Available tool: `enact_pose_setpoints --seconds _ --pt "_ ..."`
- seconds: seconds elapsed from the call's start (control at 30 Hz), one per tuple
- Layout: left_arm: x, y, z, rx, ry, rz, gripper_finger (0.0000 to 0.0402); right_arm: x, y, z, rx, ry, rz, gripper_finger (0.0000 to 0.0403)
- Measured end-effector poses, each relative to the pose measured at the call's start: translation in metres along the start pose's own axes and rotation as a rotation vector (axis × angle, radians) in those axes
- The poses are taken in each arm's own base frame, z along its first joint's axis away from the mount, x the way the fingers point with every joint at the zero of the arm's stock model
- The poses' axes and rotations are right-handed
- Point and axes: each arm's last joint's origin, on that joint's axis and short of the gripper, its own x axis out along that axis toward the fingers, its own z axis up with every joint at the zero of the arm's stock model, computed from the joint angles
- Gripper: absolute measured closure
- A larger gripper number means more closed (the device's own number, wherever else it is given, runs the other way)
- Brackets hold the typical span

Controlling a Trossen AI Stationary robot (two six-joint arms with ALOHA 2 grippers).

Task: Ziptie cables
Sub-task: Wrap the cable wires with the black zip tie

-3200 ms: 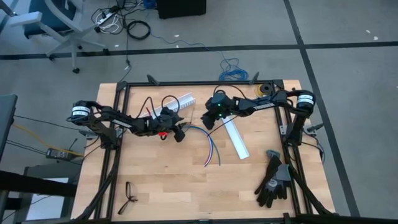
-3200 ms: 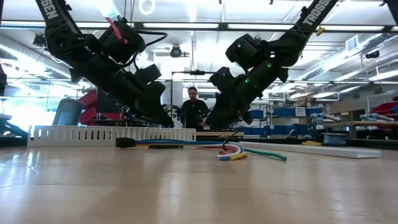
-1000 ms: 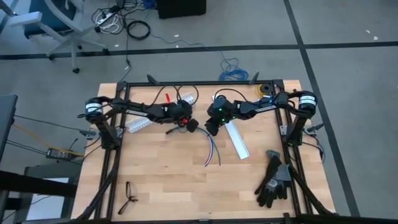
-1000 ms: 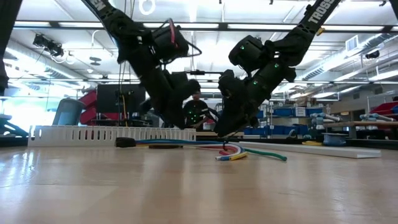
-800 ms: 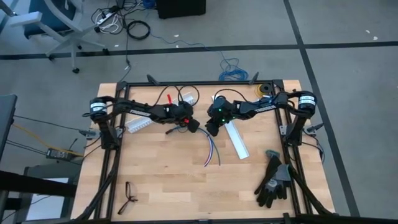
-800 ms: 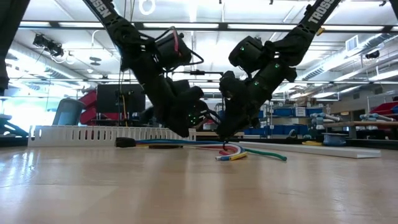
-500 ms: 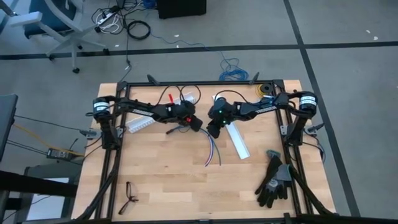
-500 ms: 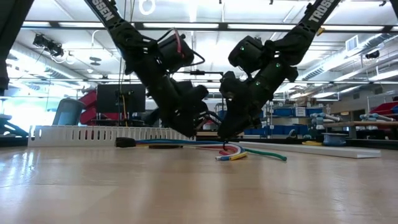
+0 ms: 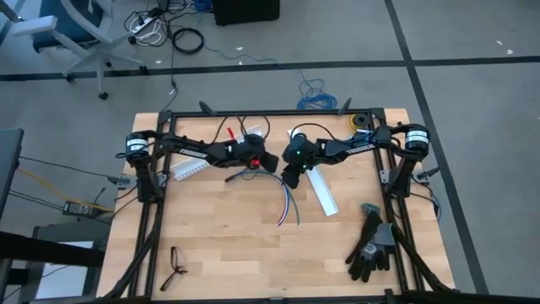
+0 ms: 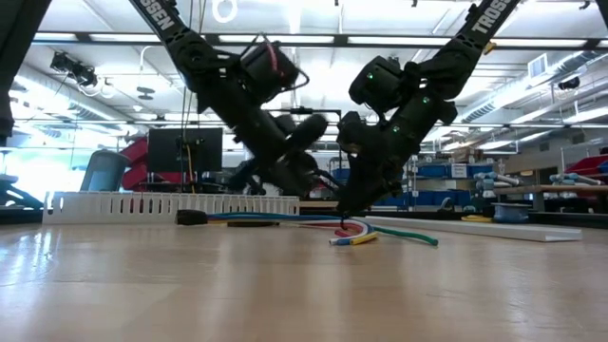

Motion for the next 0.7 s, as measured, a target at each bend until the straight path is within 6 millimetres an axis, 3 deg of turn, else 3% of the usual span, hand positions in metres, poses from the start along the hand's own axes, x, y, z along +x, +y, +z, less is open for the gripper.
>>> enact_pose_setpoints --seconds 0.17,0.37,0.7 --pt "-0.006 0.002 -0.007 0.039 0.058 0.202 0.0334 0.0 0.0 0.0 -0.016 0.004 -0.005 0.03" --pt "-0.012 -0.014 -0.004 0.066 0.036 0.202 0.0348 0.0 -0.001 0.0 -0.018 -0.005 -0.029 0.03" --pt "-0.003 -0.005 -0.007 0.048 0.057 0.252 0.0348 0.0 -0.001 0.0 -0.018 -0.005 -0.029 0.03"
